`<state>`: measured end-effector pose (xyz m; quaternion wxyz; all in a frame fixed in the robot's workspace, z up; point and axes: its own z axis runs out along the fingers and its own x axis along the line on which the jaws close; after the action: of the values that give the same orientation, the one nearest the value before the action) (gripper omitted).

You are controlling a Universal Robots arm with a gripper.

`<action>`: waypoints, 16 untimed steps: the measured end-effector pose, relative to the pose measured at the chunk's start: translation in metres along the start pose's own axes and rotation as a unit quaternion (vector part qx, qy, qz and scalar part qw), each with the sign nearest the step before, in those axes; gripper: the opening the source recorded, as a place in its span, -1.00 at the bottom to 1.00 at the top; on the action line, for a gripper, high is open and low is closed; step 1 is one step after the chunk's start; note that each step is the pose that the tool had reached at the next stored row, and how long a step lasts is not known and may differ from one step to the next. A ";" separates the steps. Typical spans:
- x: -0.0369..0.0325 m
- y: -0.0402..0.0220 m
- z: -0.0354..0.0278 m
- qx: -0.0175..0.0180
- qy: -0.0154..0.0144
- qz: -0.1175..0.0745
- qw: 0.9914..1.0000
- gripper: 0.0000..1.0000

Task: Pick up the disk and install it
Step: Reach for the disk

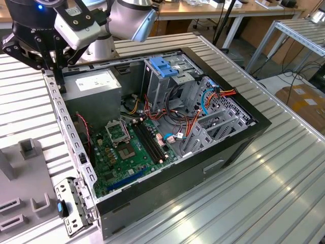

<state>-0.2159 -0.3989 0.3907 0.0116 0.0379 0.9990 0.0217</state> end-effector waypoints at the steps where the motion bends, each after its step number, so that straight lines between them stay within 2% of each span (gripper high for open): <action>1: 0.0005 0.0000 0.0000 0.000 0.000 0.000 1.000 -0.79; 6: 0.0034 -0.0002 -0.0001 0.000 0.000 0.000 1.000 -0.79; 16: 0.0134 -0.0004 -0.0003 0.000 0.000 0.000 1.000 -0.79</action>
<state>-0.2293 -0.3983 0.3907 0.0115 0.0379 0.9990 0.0216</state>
